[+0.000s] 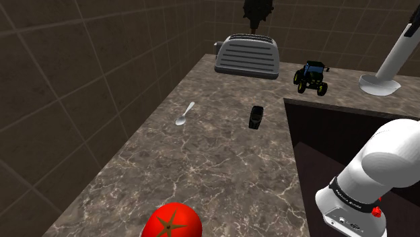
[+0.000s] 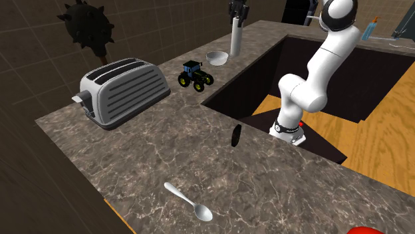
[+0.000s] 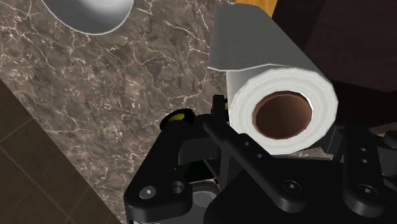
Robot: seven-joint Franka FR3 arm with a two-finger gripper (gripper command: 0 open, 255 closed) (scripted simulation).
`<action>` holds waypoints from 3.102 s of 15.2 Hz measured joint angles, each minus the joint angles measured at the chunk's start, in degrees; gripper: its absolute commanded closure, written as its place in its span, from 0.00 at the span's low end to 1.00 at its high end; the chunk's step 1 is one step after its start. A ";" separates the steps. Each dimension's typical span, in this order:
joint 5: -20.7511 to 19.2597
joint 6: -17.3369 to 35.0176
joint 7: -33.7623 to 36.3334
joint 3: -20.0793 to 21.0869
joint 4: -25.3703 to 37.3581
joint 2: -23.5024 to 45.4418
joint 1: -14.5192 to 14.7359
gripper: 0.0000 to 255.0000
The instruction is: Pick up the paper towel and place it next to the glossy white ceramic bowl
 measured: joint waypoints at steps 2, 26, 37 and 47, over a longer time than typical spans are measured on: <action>0.68 0.91 -3.45 -4.72 1.81 2.01 1.35 1.00; 1.98 16.42 -14.08 -22.45 -7.27 5.47 4.88 1.00; 0.69 22.41 -13.36 -22.70 -13.85 4.42 3.79 1.00; 0.68 22.45 -13.33 -22.67 -13.90 4.41 3.77 0.00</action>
